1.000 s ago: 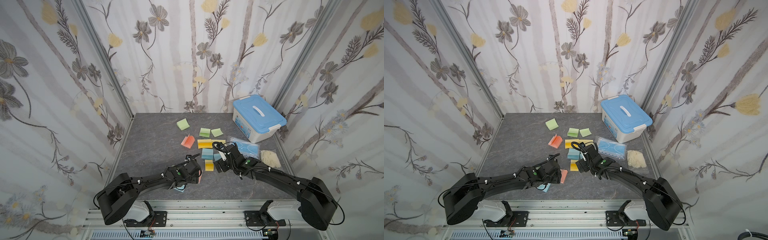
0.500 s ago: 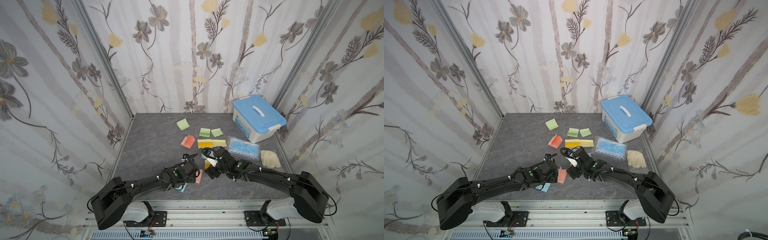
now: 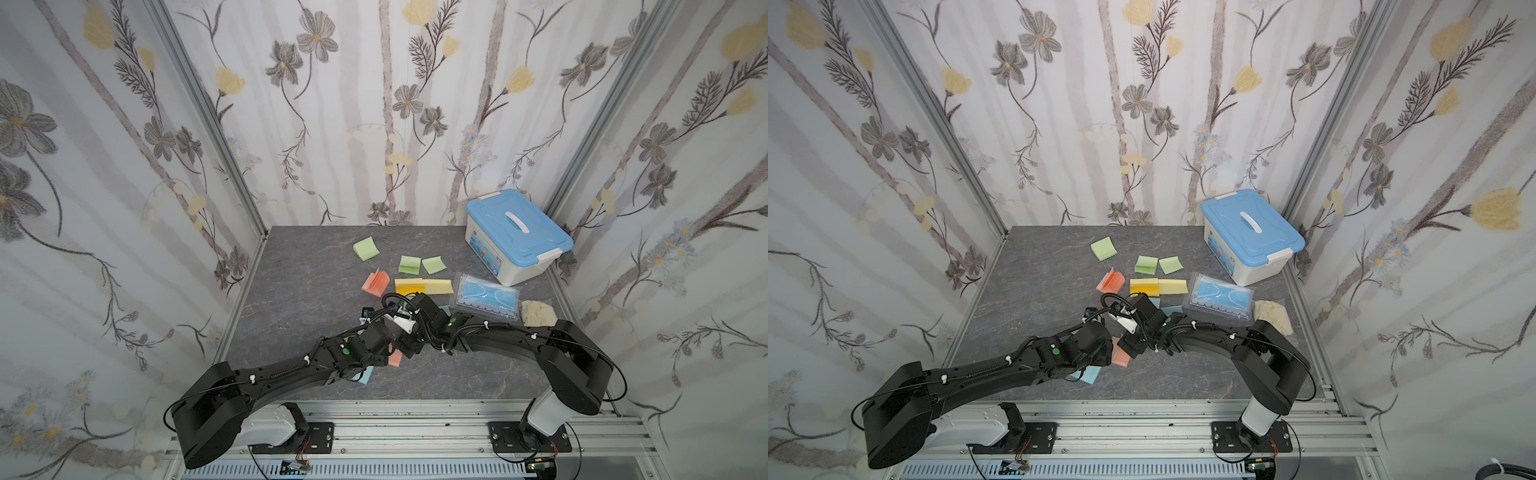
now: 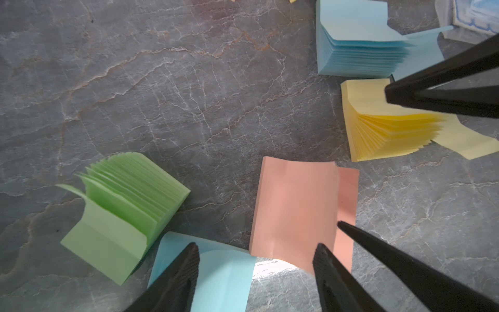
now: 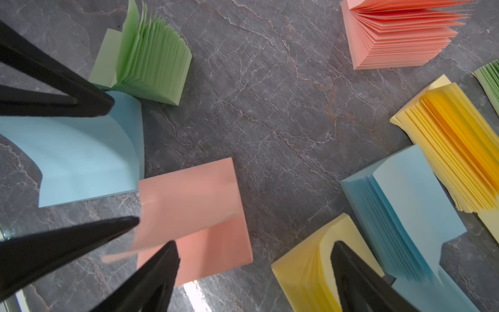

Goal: Tear off pages from different memo pads
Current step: Pick up the memo pad from the center of the board.

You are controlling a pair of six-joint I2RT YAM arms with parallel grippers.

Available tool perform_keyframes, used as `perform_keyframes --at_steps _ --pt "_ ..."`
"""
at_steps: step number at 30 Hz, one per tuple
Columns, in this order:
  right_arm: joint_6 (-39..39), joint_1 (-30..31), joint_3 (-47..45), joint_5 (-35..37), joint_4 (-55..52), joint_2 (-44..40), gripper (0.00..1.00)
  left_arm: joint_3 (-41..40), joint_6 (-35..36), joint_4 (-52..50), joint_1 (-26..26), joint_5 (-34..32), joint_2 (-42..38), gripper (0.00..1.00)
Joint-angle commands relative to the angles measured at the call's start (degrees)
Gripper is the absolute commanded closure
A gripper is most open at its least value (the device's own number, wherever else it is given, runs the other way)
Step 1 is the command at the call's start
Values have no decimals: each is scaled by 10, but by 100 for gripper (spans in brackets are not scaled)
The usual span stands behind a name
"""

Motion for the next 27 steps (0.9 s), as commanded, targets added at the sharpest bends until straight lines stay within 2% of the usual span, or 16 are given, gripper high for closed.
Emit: perform_keyframes --at_steps 1,11,14,16,18,21,27 --pt "-31 3 20 2 -4 22 11 -9 -5 -23 -1 -29 -33 26" --pt "-135 23 83 47 -85 86 10 -58 -29 -85 9 -70 -199 25" --pt "-199 54 88 51 -84 93 8 -68 -38 -94 13 -75 -226 26" --pt "-254 60 82 42 -72 92 12 -76 -44 -98 15 -79 -244 26" --pt "-301 62 70 31 -48 87 19 -84 -50 -102 16 -82 -264 27" --pt "-346 62 64 20 -28 82 27 -94 -53 -112 19 -84 -294 27" --pt "-417 62 84 25 -29 96 30 -112 -57 -135 26 -88 -350 27"
